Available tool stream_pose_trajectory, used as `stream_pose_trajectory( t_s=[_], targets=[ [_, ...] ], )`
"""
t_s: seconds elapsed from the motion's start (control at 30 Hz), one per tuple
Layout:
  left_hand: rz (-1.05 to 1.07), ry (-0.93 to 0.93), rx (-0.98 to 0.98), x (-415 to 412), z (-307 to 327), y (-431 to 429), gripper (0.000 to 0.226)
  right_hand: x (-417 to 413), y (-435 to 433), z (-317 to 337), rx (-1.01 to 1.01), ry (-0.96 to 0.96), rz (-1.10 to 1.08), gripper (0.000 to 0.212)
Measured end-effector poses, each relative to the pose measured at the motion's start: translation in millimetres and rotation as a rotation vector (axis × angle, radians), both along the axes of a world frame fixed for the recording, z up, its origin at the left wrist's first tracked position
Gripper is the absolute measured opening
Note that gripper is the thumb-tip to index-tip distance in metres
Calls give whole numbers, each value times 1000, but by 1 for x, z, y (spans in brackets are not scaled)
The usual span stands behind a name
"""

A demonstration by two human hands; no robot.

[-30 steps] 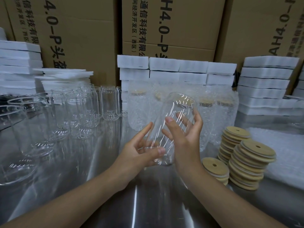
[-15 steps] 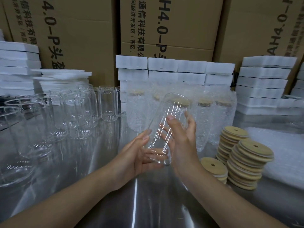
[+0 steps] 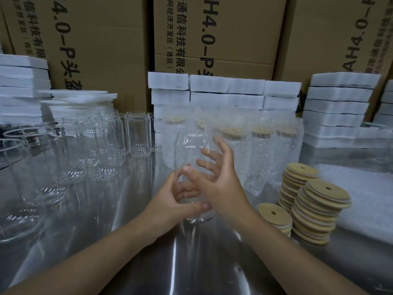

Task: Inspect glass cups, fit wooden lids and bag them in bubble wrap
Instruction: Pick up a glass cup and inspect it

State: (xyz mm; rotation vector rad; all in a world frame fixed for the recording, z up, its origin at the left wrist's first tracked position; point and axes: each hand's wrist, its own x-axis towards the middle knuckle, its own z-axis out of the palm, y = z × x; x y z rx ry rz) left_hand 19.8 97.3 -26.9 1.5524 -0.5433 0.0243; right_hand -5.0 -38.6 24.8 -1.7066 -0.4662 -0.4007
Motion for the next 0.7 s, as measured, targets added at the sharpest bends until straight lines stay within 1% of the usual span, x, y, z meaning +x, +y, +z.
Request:
stream_pose_trajectory(
  t_s=[0.07,0.13,0.17,0.2,0.23,0.27,0.33,0.43,0.5,0.57,0.63,0.7],
  targets=[
    [70,40,-36,3,-3,0,98,-3,-7,15,-205,43,-76,73],
    [133,64,-69,6,-2,0,97,-5,-23,31,-468,64,-245,75],
    [150,70,-78,7,-1,1,95,-7,-32,38,-626,83,-317,69],
    [165,73,-82,9,0,2,94,-9,-42,43,-794,109,-374,57],
    [182,75,-84,10,1,4,94,-11,-51,46,-965,153,-404,44],
    [199,75,-81,11,2,6,95,-13,-60,48,-1119,225,-404,40],
    [231,75,-64,11,3,8,101,-17,-72,48,-1355,401,-363,56],
    [277,74,-33,11,3,9,112,-16,-77,45,-1547,578,-288,74],
    [299,73,-34,12,3,9,110,-12,-77,39,-1634,598,-264,76],
    [322,72,-37,13,3,9,105,-7,-77,33,-1686,601,-259,72],
    [333,72,-34,13,3,9,104,-2,-78,29,-1727,620,-263,65],
    [342,67,-21,13,3,10,105,2,-79,28,-1695,636,-276,59]
  ],
)
